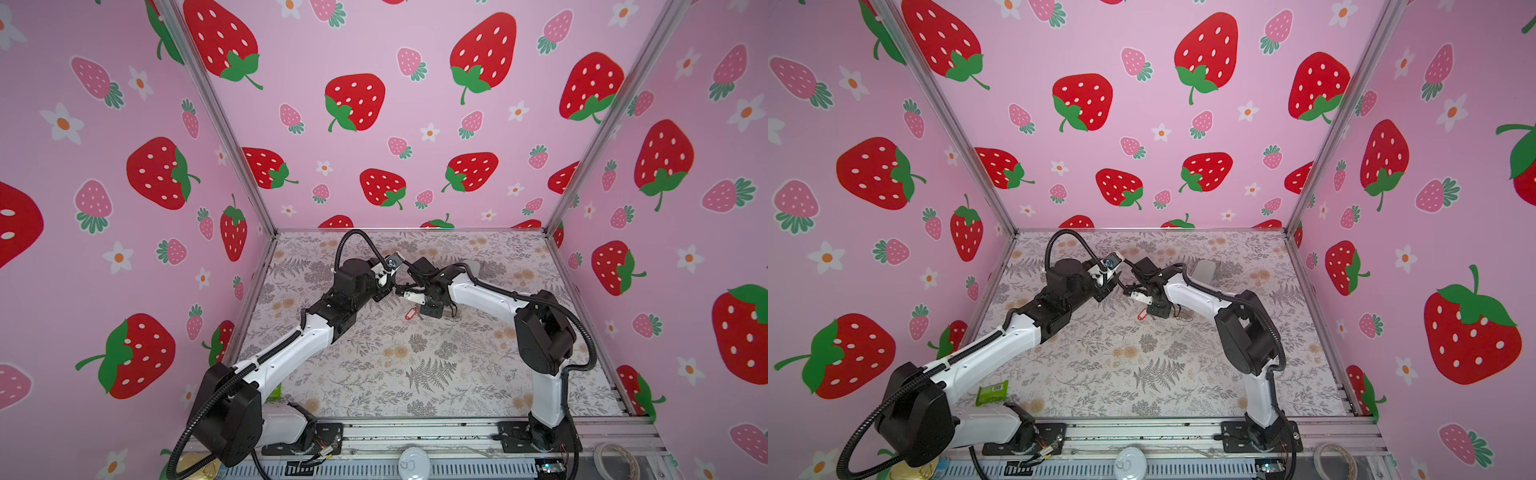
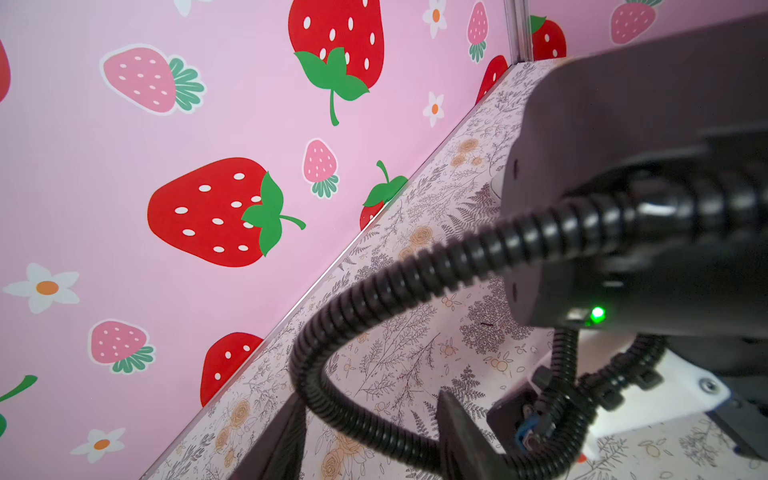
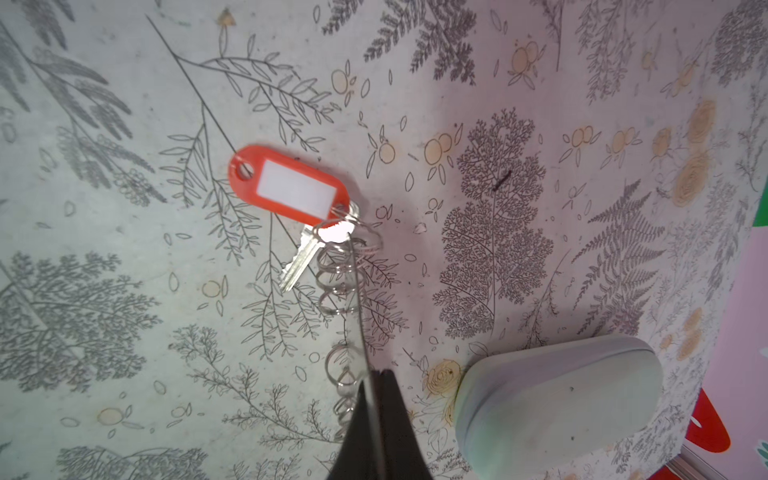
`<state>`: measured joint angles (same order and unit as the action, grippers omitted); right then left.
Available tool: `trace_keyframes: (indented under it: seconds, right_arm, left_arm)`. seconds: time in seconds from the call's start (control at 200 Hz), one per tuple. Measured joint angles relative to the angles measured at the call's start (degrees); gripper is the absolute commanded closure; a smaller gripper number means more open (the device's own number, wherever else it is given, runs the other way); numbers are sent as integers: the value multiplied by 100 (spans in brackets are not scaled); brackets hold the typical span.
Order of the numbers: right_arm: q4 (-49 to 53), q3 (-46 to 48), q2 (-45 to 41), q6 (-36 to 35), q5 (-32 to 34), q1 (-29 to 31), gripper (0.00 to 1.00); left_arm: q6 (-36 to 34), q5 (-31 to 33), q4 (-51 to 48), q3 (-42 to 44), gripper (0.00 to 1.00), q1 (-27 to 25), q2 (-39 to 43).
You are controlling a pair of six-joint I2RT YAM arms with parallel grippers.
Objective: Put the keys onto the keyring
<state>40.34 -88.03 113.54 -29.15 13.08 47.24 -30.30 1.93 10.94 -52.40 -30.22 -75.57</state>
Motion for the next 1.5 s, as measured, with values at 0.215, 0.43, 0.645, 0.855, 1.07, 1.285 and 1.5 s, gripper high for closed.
trace_keyframes:
  seconds: [0.215, 0.43, 0.645, 0.855, 1.07, 1.285, 1.5]
  right_arm:
    - [-122, 2, 9, -81, -33, -90, 90]
    - [-223, -201, 372, -343, -323, -472, 75]
    - [-190, -778, 879, -658, -990, -1005, 1]
    - [-173, -1279, 909, -852, -1652, -1342, 1]
    - [-271, -1410, 850, -833, -2017, -1456, 1]
    - [-2181, 678, -881, -114, -2177, -1980, 1]
    - [-4708, 3200, -2894, 1027, -1641, -2721, 1]
  left_arm:
    - [83, -136, -11, 0, 47, 2, -13]
    - [179, -326, -125, 0, 47, 57, -103]
    - [317, -669, -208, -2, 47, 227, -210]
    - [363, -1045, -273, -164, 47, 308, -404]
    - [562, -1154, -348, -372, 47, 372, -605]
    - [1196, -752, -164, -197, 46, 730, -540]
    - [1974, 284, -39, 726, 44, 1357, 57]
